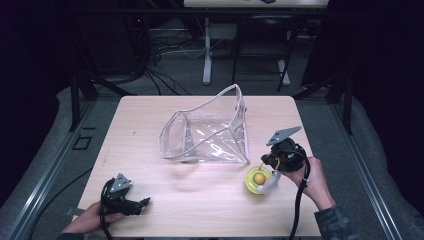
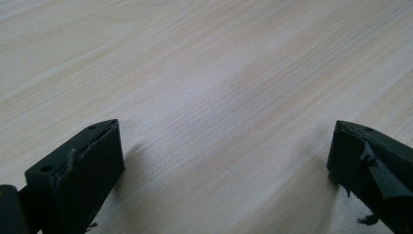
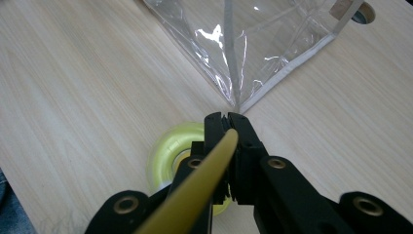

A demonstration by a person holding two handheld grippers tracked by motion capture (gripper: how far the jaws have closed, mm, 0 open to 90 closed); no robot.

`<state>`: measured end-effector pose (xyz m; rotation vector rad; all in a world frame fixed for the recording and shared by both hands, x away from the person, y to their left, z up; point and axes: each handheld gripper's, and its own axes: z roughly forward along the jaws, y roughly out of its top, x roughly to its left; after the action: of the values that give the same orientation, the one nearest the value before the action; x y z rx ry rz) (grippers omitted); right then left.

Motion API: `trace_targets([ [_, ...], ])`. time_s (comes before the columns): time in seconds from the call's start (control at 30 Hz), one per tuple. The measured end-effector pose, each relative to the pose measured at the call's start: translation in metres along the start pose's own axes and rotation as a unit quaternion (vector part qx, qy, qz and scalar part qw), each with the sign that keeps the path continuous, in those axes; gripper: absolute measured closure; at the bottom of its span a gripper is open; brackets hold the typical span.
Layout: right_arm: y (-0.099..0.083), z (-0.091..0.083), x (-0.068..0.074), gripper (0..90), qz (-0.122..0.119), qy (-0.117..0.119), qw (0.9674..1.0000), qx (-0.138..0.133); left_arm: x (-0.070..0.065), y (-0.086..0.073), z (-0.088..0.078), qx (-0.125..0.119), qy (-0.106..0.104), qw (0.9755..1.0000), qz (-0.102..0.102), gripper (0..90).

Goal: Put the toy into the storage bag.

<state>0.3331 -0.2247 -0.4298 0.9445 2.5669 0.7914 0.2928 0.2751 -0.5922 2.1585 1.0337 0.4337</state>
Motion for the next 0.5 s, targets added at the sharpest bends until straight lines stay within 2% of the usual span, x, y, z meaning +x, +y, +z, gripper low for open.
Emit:
trace_targets([
  [0.5, 0.0067, -0.0121, -0.0043, 87.8, -0.005, -0.005, 1.0000, 0.005, 0.0000, 0.0000, 0.0000, 0.000, 0.000, 1.0000, 0.000, 0.0],
])
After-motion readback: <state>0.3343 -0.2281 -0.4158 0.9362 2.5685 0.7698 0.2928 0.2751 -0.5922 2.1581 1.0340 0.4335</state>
